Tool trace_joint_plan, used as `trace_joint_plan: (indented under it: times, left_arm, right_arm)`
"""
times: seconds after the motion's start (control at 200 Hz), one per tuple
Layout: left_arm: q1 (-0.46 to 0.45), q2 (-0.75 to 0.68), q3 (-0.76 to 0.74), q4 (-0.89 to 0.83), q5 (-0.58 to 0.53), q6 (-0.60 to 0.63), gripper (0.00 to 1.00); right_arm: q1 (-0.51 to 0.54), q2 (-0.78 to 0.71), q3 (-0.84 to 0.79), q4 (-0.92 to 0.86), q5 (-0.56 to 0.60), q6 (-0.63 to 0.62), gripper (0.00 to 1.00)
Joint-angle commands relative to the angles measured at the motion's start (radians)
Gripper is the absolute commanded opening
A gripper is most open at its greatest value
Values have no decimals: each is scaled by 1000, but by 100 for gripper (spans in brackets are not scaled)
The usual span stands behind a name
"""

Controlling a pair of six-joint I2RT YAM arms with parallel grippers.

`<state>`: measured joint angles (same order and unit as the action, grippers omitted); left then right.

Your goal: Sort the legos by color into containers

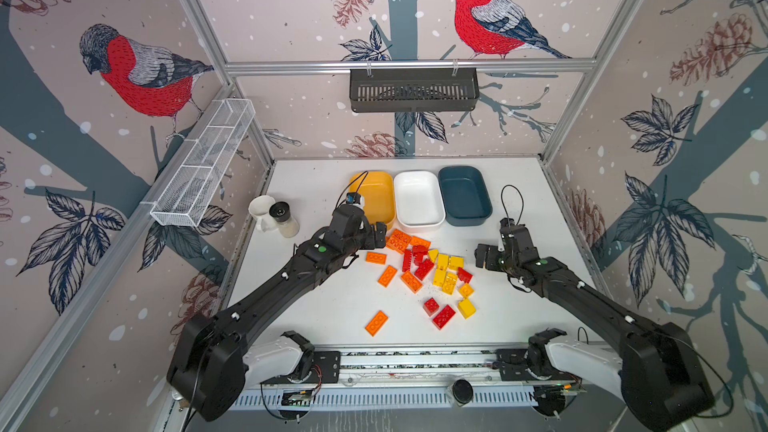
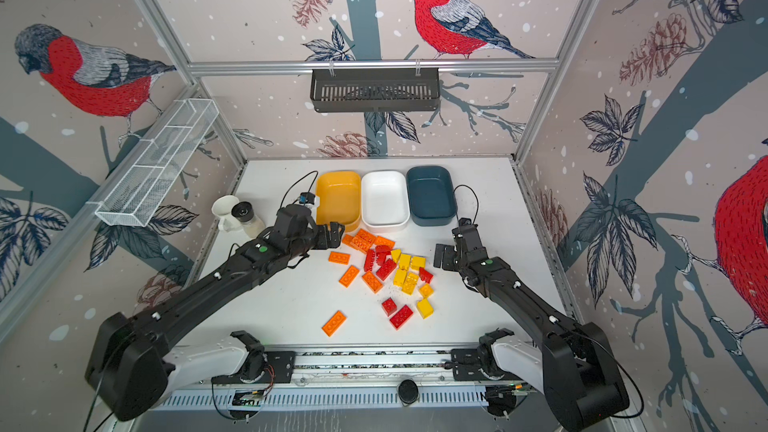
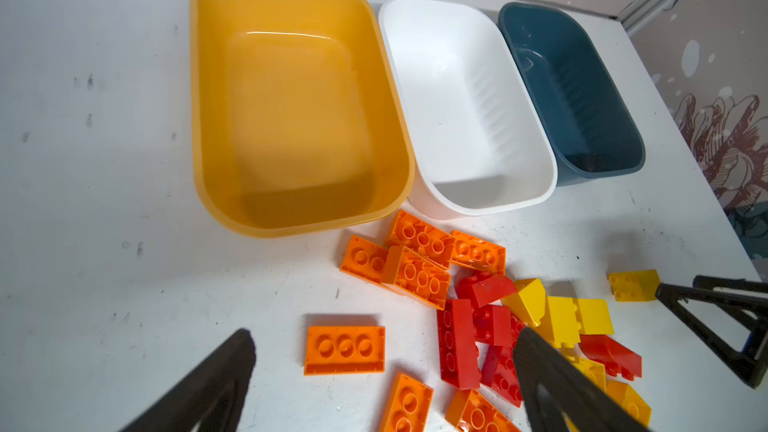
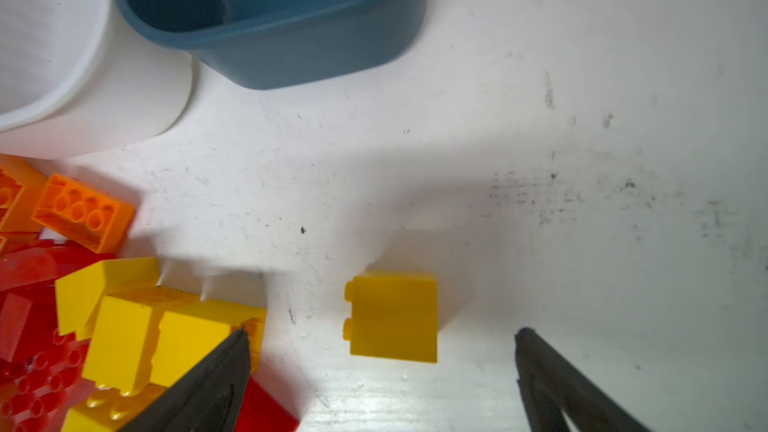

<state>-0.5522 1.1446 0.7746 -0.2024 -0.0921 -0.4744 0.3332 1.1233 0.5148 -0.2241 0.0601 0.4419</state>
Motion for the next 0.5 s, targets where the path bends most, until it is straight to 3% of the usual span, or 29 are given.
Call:
trace_joint_plan:
  times: [0.0, 0.14, 0.21, 0.305, 0.495]
  left_arm:
    - [1, -71, -66, 93, -107, -64, 97]
    - [2, -89, -104, 159, -164, -102, 97]
    - [3, -75, -117, 190, -173, -113, 97]
    - [2, -47, -127, 223, -172, -124, 97]
    - [3, 12, -124, 270, -139, -130, 97]
  right_arm:
    - [1, 65, 22, 61, 33, 4, 98]
    - [10, 238, 118, 18, 31, -27, 88]
    - [32, 297, 156, -16, 109, -5, 77]
    - [49, 324, 169, -42, 180, 26, 66]
    - [57, 335, 165, -58, 186, 44, 58]
